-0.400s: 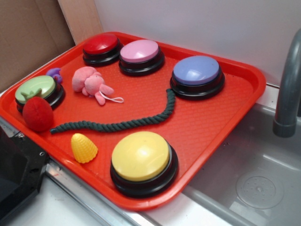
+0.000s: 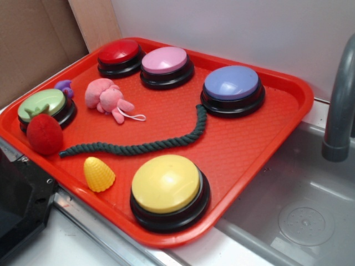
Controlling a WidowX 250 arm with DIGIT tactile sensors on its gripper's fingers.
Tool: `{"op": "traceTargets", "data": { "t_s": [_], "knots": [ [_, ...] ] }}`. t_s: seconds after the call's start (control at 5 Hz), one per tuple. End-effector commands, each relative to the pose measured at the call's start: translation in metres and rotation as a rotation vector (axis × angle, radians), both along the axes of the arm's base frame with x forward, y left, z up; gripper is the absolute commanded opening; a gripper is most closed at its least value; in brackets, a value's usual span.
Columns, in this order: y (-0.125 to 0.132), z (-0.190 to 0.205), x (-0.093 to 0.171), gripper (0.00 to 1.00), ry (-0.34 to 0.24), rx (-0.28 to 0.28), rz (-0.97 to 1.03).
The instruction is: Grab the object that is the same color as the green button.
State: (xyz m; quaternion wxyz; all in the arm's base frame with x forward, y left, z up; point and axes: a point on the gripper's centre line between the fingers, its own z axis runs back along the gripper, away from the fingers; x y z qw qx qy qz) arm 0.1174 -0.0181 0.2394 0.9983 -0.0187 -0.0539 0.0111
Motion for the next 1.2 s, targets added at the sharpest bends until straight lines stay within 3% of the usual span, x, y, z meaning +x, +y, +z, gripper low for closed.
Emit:
{"op": "traceTargets", "data": {
  "t_s": [0.0, 0.2, 0.4, 0.6, 0.8, 1.0],
  "knots": [
    [-0.012, -0.032, 0.013, 1.0, -0.084, 0.036, -0.274],
    [-0.018, -0.059, 0.018, 1.0, -0.124, 0.095, -0.433],
    [-0.022, -0.09, 0.027, 1.0, -0.174, 0.069, -0.577],
    [-0.023, -0.107, 0.035, 1.0, -0.201, 0.008, -0.653],
    [-0.027, -0.127, 0.043, 1.0, -0.18, -0.033, -0.722],
    [-0.034, -0.142, 0.048, 1.0, -0.17, -0.026, -0.742]
  ]
}}
